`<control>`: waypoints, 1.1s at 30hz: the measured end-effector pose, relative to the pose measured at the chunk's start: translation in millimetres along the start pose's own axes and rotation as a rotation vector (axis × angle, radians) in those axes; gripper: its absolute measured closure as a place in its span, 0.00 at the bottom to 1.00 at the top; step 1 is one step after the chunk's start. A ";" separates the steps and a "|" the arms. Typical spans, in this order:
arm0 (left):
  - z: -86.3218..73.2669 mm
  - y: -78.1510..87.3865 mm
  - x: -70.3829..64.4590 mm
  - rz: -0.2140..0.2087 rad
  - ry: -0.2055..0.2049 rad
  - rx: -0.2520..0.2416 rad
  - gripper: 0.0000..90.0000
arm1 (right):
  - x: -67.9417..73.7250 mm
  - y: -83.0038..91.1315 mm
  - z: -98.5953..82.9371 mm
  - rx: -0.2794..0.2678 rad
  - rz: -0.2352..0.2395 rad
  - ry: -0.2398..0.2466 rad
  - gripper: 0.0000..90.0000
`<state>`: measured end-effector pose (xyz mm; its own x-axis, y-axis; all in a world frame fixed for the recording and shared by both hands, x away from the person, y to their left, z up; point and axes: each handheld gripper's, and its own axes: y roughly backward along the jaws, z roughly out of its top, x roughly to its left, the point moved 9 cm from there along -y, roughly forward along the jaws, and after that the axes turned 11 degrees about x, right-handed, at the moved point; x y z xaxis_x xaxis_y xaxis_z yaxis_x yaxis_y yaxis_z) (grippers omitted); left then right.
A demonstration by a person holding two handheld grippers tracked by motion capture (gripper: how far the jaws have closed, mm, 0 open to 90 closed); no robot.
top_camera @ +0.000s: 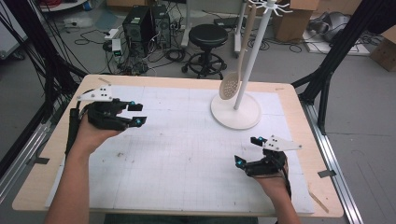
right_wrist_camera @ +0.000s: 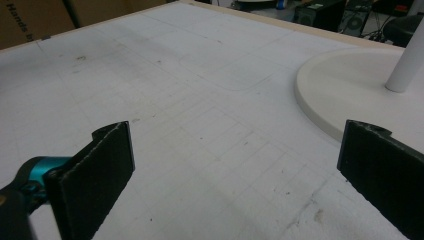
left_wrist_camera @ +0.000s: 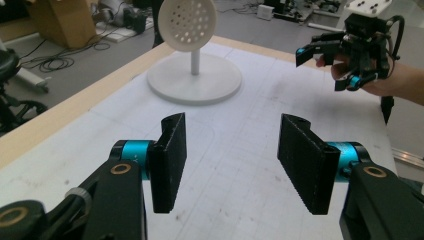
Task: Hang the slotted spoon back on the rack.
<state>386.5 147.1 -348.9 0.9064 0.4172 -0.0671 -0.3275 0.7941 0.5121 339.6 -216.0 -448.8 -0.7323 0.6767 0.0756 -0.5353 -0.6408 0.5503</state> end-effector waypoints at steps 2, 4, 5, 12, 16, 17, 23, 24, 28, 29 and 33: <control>-4.6 4.1 -1.4 0.003 0.004 -0.020 0.50 | 0.7 -0.8 0.5 0.002 -0.001 0.002 0.00; -9.6 6.0 -1.7 0.019 0.010 -0.031 0.46 | 1.2 -1.3 0.8 0.004 -0.002 0.007 0.00; -11.6 6.4 -2.1 0.022 0.012 -0.035 0.45 | 1.5 -1.8 0.5 0.009 -0.002 0.004 0.00; -25.4 9.4 -8.6 0.033 0.018 -0.039 0.40 | 0.3 -5.1 0.7 0.015 0.000 0.005 0.00; -34.1 12.8 -9.8 0.050 0.029 -0.061 0.38 | -3.9 -6.3 0.5 0.015 -0.004 -0.008 0.00; -36.6 13.1 -8.2 0.061 0.039 -0.056 0.37 | -5.3 -6.6 1.2 0.009 -0.008 -0.006 0.00; -51.3 16.6 -10.8 0.046 0.039 -0.077 0.29 | -8.7 -11.4 4.1 0.001 0.002 -0.023 0.00; -53.6 16.5 -11.3 0.032 0.036 -0.081 0.27 | -9.4 -12.2 4.3 -0.002 0.002 -0.029 0.00; -57.4 14.2 -9.6 0.017 0.039 -0.106 0.19 | -12.8 -14.4 3.9 -0.002 0.001 -0.031 0.00; -57.2 13.5 -8.4 0.027 0.039 -0.112 0.17 | -13.1 -14.2 3.6 -0.001 0.003 -0.031 0.00; -59.4 10.0 -5.6 0.054 0.046 -0.114 0.07 | -14.2 -12.7 3.6 -0.003 0.002 -0.038 0.00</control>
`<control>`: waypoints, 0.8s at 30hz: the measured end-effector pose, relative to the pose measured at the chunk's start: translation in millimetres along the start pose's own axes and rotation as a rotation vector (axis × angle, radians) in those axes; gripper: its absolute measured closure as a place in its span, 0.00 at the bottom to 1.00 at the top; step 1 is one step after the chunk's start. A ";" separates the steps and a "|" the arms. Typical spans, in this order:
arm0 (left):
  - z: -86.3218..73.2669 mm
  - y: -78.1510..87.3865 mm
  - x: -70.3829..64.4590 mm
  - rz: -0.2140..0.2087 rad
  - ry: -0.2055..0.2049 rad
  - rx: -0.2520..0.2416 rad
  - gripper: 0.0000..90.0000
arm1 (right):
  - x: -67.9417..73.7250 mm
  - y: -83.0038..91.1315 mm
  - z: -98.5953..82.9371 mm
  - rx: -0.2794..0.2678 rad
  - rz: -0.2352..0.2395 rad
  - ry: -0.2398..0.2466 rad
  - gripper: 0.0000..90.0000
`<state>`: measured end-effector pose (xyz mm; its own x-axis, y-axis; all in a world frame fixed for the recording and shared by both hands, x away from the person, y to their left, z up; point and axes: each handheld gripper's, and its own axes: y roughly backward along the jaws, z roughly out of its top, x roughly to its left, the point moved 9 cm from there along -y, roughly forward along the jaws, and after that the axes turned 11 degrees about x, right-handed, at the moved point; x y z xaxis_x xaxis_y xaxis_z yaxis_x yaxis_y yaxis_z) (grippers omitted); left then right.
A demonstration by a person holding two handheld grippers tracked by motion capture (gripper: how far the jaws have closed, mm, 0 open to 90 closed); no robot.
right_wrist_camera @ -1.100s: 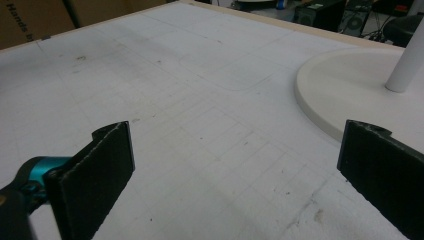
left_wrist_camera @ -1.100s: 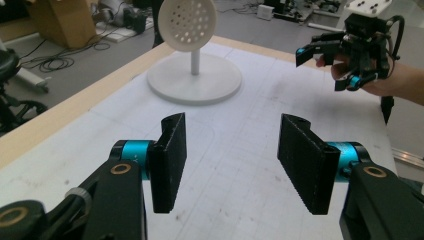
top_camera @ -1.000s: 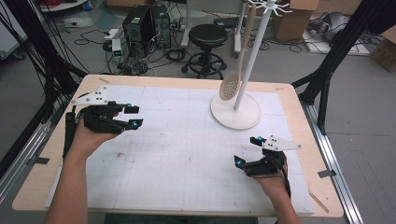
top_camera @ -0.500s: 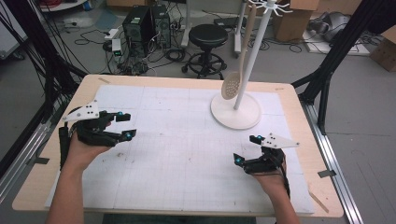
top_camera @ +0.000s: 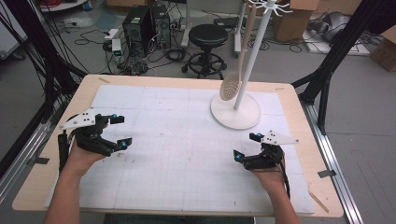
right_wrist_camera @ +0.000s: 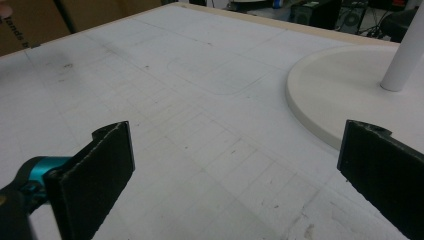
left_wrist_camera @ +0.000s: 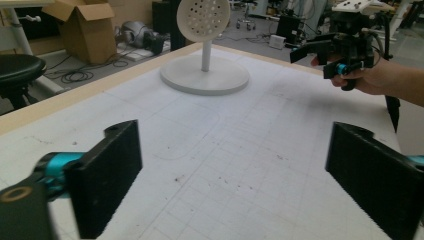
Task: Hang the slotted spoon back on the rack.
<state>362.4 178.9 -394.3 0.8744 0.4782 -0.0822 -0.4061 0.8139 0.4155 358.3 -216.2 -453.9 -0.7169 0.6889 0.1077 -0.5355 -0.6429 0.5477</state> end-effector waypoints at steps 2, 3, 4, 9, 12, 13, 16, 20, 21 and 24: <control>-2.6 -2.0 1.0 0.014 -0.001 0.010 0.04 | 0.4 0.4 0.1 0.000 0.000 0.006 0.00; -3.2 -2.4 0.6 0.011 0.001 0.009 0.02 | 0.8 0.6 0.1 0.003 -0.004 0.008 0.00; -3.9 -3.1 0.1 0.010 0.002 0.009 0.02 | 1.2 0.7 -0.3 0.006 -0.006 0.009 0.00; -6.5 -4.7 -1.2 0.009 0.003 0.017 0.02 | 2.1 1.3 -0.5 0.010 -0.015 0.019 0.00; -5.7 -4.7 -2.4 -0.005 0.016 0.004 0.02 | 2.5 0.5 -1.2 0.015 -0.015 0.017 0.00; -6.0 -4.3 -2.5 -0.003 0.012 0.008 0.02 | 3.0 -0.1 -1.9 0.022 -0.013 0.021 0.00; -7.1 -3.5 -2.4 0.001 0.017 0.005 0.02 | 3.4 -1.5 -2.0 0.025 -0.010 0.027 0.00; -9.3 -3.8 -0.9 0.002 0.028 0.006 0.02 | 2.9 0.5 -1.1 0.015 -0.011 0.023 0.00; -9.7 -4.1 -0.8 -0.001 0.027 0.008 0.02 | 3.1 1.3 -1.0 0.013 -0.009 0.017 0.00; -10.2 -5.6 -0.8 -0.007 0.033 0.008 0.02 | 3.0 1.3 -1.3 0.015 -0.007 0.017 0.00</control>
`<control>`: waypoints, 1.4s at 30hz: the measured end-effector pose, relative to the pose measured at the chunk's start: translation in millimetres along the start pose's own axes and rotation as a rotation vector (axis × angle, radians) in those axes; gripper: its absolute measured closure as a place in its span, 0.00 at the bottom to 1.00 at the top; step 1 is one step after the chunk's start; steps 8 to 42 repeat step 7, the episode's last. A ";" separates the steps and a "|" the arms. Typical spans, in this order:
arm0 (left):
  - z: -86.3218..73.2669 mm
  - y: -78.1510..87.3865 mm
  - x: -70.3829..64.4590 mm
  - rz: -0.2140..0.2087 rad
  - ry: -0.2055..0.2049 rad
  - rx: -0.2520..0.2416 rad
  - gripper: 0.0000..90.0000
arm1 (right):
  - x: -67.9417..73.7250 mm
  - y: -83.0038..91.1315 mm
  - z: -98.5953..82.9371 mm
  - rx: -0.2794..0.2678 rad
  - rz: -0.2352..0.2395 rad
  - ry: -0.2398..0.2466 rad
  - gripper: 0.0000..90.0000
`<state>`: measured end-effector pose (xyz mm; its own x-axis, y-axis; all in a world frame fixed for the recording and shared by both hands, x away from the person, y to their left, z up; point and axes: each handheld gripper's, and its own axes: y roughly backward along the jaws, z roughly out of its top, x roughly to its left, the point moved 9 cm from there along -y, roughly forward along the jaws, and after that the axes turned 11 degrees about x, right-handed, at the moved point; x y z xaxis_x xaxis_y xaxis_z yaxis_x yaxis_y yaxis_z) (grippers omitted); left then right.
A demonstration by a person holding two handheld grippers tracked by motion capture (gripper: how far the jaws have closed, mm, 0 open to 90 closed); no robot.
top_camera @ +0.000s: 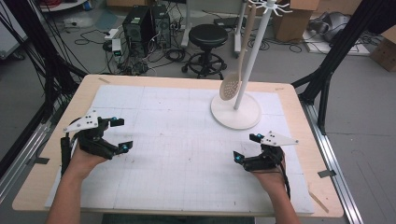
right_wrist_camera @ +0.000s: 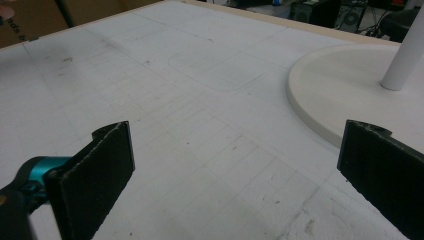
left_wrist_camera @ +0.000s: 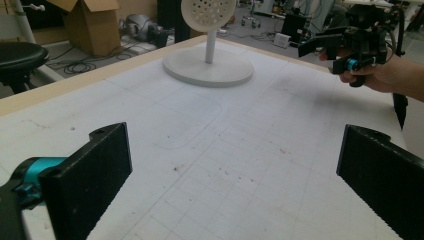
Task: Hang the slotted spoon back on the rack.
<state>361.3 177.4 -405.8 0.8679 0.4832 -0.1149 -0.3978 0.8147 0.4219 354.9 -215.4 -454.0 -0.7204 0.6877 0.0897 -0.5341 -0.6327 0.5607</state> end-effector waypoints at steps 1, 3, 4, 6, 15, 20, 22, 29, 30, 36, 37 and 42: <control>-0.7 -0.5 0.6 0.001 0.003 0.004 0.02 | 0.1 -0.3 -0.2 0.002 0.000 0.000 0.00; -2.4 -2.0 1.8 0.003 0.005 0.010 0.02 | 0.2 -1.6 -0.3 0.005 0.000 0.005 0.00; -3.7 -3.0 2.9 0.005 0.008 0.015 0.02 | -0.3 -2.0 -0.2 0.003 -0.003 0.011 0.00; -6.0 -4.1 4.6 0.014 0.012 0.028 0.02 | 0.2 -1.9 -0.5 0.007 -0.002 0.007 0.00; -6.8 -4.7 5.0 0.011 0.014 0.033 0.02 | 0.3 -1.5 -0.6 0.007 -0.001 0.006 0.00; -6.8 -4.7 5.0 0.011 0.014 0.033 0.02 | 0.3 -1.5 -0.6 0.007 -0.001 0.006 0.00; -6.8 -4.7 5.0 0.011 0.014 0.033 0.02 | 0.3 -1.5 -0.6 0.007 -0.001 0.006 0.00; -6.8 -4.7 5.0 0.011 0.014 0.033 0.02 | 0.3 -1.5 -0.6 0.007 -0.001 0.006 0.00; -6.8 -4.7 5.0 0.011 0.014 0.033 0.02 | 0.3 -1.5 -0.6 0.007 -0.001 0.006 0.00; -6.8 -4.7 5.0 0.011 0.014 0.033 0.02 | 0.3 -1.5 -0.6 0.007 -0.001 0.006 0.00; -6.8 -4.7 5.0 0.011 0.014 0.033 0.02 | 0.3 -1.5 -0.6 0.007 -0.001 0.006 0.00; -6.8 -4.7 5.0 0.011 0.014 0.033 0.02 | 0.3 -1.5 -0.6 0.007 -0.001 0.006 0.00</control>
